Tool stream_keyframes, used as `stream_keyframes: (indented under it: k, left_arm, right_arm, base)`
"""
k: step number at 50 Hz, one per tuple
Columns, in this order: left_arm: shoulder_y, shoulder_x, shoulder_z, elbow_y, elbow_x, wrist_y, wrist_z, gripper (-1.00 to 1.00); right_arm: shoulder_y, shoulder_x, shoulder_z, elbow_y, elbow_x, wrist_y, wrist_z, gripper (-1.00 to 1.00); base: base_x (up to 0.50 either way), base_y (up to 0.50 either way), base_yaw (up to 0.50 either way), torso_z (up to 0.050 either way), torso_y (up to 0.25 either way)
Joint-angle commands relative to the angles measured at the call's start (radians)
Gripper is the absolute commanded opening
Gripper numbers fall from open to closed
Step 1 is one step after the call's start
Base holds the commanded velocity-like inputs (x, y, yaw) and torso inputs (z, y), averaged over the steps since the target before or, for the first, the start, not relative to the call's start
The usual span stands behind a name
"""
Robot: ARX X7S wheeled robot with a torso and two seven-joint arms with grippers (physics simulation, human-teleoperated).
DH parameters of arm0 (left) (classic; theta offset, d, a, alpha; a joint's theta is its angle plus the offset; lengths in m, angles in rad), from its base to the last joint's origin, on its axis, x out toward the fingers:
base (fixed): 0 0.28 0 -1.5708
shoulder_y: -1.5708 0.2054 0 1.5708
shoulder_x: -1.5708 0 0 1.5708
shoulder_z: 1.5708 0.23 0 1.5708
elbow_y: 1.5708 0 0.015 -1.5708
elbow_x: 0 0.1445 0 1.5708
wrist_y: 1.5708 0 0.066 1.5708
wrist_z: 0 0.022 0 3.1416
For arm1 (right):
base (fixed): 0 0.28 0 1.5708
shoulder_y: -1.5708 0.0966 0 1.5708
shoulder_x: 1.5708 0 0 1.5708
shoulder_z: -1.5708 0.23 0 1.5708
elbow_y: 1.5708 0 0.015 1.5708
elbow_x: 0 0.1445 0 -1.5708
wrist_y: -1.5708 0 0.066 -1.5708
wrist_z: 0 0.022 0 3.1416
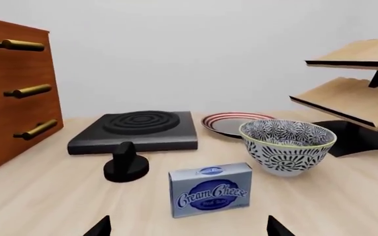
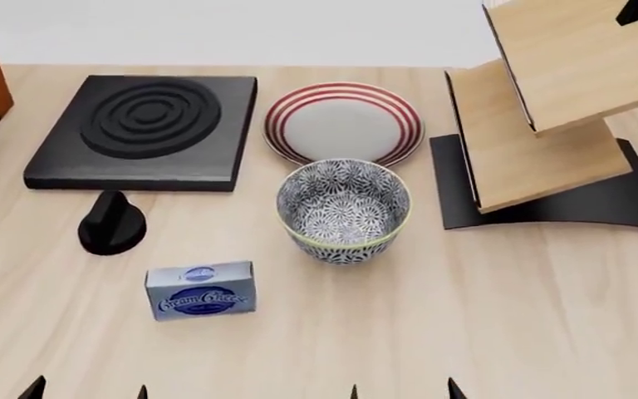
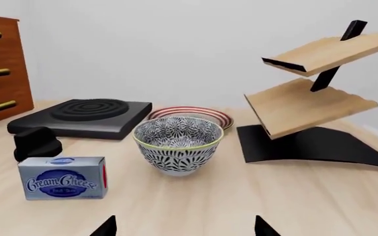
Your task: Pick up the cream cheese and put it in the bowl.
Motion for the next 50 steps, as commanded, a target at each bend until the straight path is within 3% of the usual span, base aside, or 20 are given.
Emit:
stream_keyframes:
  k: [1, 50]
  left_arm:
    - [-0.001, -0.005, 0.006, 0.002, -0.005, 0.001, -0.007, 1.0]
    - [-0.004, -0.025, 0.031, -0.002, -0.023, 0.012, -0.031, 1.0]
  right_arm:
    - [0.001, 0.005, -0.006, 0.001, 0.005, -0.005, 0.006, 1.0]
    - [0.004, 0.028, -0.035, -0.001, 0.011, -0.013, 0.039, 1.0]
  base:
    - [0.19, -0.08, 0.0, 0.0, 0.0]
    - [0.2, -0.05, 0.0, 0.0, 0.0]
